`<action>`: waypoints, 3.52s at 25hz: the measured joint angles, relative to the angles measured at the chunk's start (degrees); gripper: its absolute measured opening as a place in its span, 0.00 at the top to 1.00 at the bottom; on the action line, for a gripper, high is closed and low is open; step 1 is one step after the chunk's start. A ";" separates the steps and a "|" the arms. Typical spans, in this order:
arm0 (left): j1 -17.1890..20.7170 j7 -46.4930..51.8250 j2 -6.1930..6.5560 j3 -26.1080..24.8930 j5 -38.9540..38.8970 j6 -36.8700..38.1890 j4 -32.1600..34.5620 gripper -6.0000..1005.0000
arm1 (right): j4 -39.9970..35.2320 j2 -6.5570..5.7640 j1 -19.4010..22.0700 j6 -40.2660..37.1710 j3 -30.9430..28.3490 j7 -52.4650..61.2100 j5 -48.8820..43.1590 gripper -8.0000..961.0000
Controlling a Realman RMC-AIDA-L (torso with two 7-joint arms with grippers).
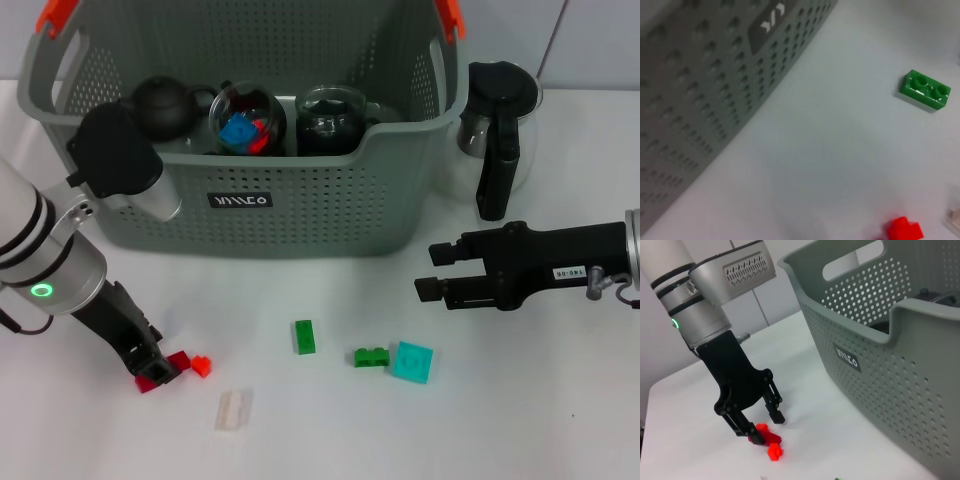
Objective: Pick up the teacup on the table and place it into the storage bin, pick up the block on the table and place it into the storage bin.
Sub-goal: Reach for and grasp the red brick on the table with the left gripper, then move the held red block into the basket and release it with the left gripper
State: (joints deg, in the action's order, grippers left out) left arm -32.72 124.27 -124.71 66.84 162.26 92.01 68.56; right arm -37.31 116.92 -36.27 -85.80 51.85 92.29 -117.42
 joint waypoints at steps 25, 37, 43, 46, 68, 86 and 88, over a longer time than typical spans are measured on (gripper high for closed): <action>-1.72 0.88 0.22 1.30 -0.14 0.62 -3.25 0.57 | -0.39 -0.03 -0.29 0.21 0.00 -0.09 0.00 0.33; -1.87 0.82 0.34 0.65 -0.72 1.30 -1.48 0.81 | -0.39 -0.11 -0.09 0.44 0.00 -0.09 0.00 0.33; -2.31 0.06 0.62 -3.77 -2.73 5.54 1.55 0.81 | -0.45 -0.20 -0.07 0.47 0.00 -0.09 0.00 0.33; -3.69 -2.40 1.33 -10.01 -6.84 11.83 3.96 0.81 | -0.47 -0.20 -0.16 0.48 0.00 -0.09 0.00 0.33; -14.23 -0.96 7.66 -20.49 -34.63 -10.28 -6.93 0.81 | -0.46 -0.11 -0.49 -0.24 0.00 0.07 0.29 0.33; -17.12 1.09 6.73 -10.22 -19.96 -35.44 -21.18 0.81 | -0.58 -0.20 -0.30 -0.03 -1.25 0.08 0.36 0.33; -17.36 2.55 6.73 -10.17 -19.21 -35.43 -21.16 0.81 | -0.58 -0.22 -0.29 -0.06 -1.46 0.04 0.36 0.33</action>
State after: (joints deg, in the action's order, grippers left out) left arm -50.08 126.82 -117.97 56.66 143.05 56.58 47.40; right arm -37.89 116.70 -36.57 -85.86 50.40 92.33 -117.06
